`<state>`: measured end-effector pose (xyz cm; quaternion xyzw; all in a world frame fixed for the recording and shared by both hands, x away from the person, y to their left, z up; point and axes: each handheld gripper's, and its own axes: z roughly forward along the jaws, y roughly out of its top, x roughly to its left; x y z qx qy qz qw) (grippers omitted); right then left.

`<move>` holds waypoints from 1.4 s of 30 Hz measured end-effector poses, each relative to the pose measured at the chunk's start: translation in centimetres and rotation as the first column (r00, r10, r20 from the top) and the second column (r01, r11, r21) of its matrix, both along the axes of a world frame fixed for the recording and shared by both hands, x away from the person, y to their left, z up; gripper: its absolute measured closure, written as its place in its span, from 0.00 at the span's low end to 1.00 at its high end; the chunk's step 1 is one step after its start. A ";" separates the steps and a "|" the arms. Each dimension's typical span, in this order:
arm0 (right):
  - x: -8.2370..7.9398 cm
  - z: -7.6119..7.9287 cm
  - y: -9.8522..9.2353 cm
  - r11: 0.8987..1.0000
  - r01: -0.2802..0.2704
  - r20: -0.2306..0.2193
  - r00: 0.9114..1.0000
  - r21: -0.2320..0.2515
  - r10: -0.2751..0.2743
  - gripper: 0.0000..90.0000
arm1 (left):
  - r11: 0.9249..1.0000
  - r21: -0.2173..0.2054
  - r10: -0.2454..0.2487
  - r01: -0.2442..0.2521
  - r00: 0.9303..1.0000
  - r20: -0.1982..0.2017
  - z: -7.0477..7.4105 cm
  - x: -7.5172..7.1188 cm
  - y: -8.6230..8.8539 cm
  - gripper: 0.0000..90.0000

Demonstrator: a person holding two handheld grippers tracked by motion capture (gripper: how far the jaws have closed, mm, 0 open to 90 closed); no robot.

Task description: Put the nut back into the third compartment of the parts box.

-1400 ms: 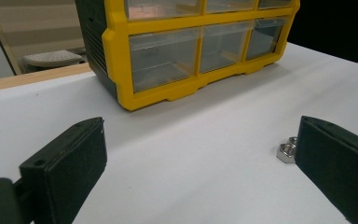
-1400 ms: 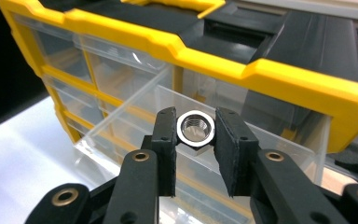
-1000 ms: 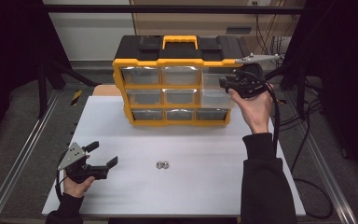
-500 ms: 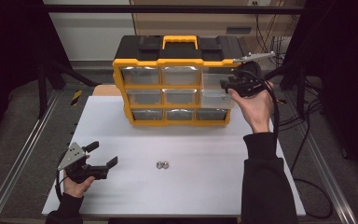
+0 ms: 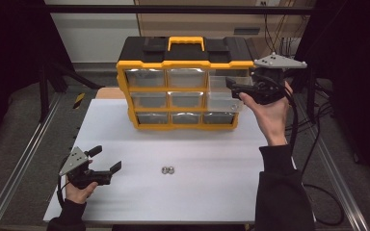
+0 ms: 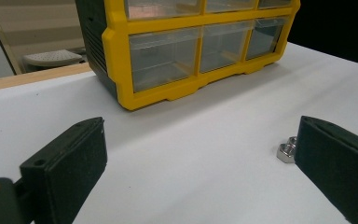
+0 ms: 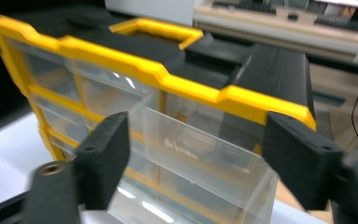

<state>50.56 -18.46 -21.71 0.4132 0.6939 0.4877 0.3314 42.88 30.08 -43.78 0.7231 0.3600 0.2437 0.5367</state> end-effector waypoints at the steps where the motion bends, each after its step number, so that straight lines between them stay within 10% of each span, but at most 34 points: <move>1: -1.0 0.0 0.0 1.000 -0.013 0.026 1.000 0.019 0.013 0.18 | 1.000 0.001 0.001 -0.001 1.000 0.001 0.0 0.0 0.0 0.03; 20: -8.0 -6.2 0.9 0.988 -0.119 0.086 0.990 0.101 0.111 0.05 | 1.000 0.005 0.001 -0.001 1.000 0.004 0.0 -0.1 -0.1 0.02; 42: -8.0 -15.0 4.8 0.975 -0.200 -0.043 0.978 0.098 0.205 0.05 | 1.000 0.006 -0.001 0.001 1.000 0.007 0.0 -0.1 -0.1 0.02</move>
